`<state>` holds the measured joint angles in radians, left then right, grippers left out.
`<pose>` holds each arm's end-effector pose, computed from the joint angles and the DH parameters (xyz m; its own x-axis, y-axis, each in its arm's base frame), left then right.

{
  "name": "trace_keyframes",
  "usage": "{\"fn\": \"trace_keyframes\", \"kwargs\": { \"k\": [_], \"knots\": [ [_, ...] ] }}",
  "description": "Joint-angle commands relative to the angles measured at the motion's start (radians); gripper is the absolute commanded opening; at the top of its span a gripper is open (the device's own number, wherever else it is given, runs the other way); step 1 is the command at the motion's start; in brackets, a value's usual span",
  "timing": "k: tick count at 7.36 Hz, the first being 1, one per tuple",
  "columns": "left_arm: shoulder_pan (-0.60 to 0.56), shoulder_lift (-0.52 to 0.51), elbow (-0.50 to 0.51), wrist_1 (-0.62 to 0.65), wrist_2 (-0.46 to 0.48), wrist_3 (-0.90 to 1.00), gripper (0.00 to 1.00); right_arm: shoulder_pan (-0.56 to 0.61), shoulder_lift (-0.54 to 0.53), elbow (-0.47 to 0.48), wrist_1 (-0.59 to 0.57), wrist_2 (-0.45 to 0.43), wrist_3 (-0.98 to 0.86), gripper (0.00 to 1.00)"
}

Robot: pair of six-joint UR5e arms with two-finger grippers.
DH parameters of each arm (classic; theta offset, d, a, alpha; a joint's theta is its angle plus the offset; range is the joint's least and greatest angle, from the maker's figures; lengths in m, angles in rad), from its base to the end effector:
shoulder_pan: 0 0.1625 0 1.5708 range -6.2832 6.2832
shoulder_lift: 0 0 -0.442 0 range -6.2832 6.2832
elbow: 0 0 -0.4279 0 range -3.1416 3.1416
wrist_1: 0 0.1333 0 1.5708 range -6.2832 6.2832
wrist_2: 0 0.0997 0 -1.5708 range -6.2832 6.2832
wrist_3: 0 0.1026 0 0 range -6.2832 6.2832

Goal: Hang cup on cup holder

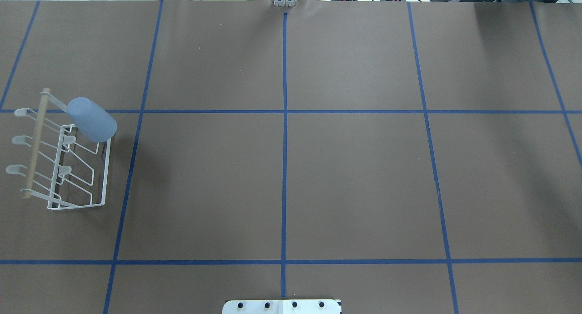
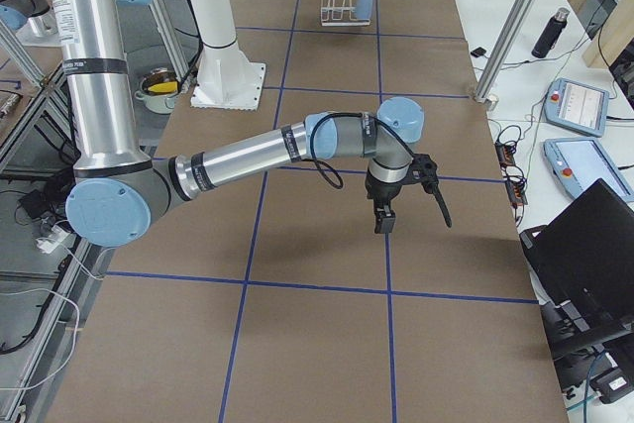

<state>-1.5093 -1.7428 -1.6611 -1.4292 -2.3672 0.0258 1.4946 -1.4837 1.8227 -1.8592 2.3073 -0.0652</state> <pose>-0.0232 -0.5991 0.5462 0.6909 0.1544 -0.7063 -0.0789 0.9872 0.1387 0.0227 -0.5487 0.5314 0.7296 -0.1550 0.6661 0.1238 0.9878 0.0942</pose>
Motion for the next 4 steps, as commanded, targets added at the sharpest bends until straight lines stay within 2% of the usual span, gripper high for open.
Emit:
{"fn": "trace_keyframes", "kwargs": {
  "k": [1, 2, 3, 4],
  "knots": [
    [0.0, 0.048, -0.018, -0.149, -0.047, -0.108, 0.98, 0.0, -0.059, 0.061, -0.008, -0.002, 0.005, 1.0],
    [-0.002, 0.06, -0.026, -0.149, -0.099, -0.106, 0.98, 0.0, -0.059, 0.053, -0.006, -0.002, 0.004, 1.0],
    [-0.002, 0.125, -0.061, -0.168, -0.09, -0.1, 0.98, 0.0, -0.059, 0.05, -0.008, 0.0, 0.002, 1.0],
    [0.001, 0.184, -0.065, -0.247, -0.087, -0.102, 0.98, 0.0, -0.062, 0.041, -0.006, 0.004, 0.002, 1.0]
  ]
}}
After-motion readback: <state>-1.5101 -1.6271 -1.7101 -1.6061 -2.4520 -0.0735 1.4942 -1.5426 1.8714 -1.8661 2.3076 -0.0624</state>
